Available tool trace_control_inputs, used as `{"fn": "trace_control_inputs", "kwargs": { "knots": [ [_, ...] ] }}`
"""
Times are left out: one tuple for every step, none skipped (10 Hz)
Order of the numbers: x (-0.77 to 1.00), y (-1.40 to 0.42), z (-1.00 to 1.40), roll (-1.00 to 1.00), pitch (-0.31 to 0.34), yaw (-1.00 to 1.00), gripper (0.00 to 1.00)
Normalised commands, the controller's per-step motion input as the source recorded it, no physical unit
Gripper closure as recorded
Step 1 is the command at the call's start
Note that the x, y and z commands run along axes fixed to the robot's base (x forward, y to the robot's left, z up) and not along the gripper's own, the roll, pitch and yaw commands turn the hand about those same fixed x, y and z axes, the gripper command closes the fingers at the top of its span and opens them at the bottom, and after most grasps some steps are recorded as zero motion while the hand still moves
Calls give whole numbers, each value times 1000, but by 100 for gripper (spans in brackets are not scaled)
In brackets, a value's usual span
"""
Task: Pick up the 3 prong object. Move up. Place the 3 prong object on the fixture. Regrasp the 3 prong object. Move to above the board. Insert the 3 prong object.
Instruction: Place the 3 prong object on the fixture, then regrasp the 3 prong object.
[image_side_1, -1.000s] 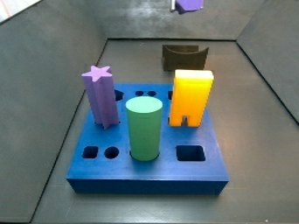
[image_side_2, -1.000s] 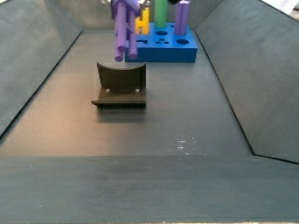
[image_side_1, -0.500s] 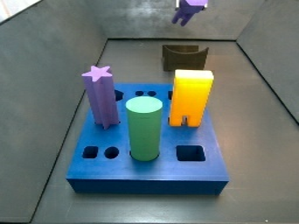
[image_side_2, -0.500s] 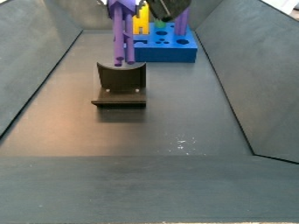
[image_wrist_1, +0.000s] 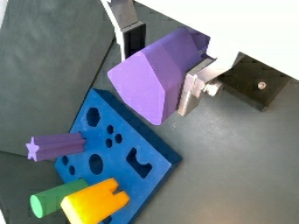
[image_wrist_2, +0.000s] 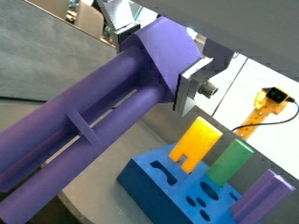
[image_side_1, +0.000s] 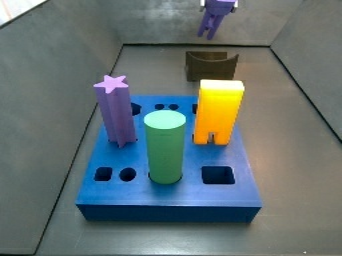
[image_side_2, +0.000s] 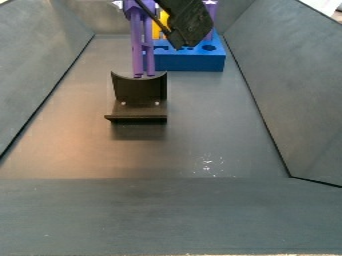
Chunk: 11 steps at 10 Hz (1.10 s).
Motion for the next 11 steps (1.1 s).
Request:
{"fn": "trace_control_inputs", "kwargs": {
  "knots": [
    [92, 121, -1000, -233, 22, -141, 100],
    [94, 123, -1000, -210, -2, -120, 100],
    [113, 114, -1000, -193, -19, -106, 100],
    [117, 107, -1000, -163, -29, -92, 100],
    [124, 106, -1000, -126, -48, -72, 100],
    [114, 85, -868, -104, -60, -57, 100],
    [96, 58, -685, -87, -70, -45, 100],
    [71, 37, -452, -81, -84, -25, 100],
    [63, 26, -281, -81, -87, -10, 100],
    [0, 0, 0, 0, 0, 0, 0],
    [0, 0, 1000, 65, 46, 25, 0]
  ]
}}
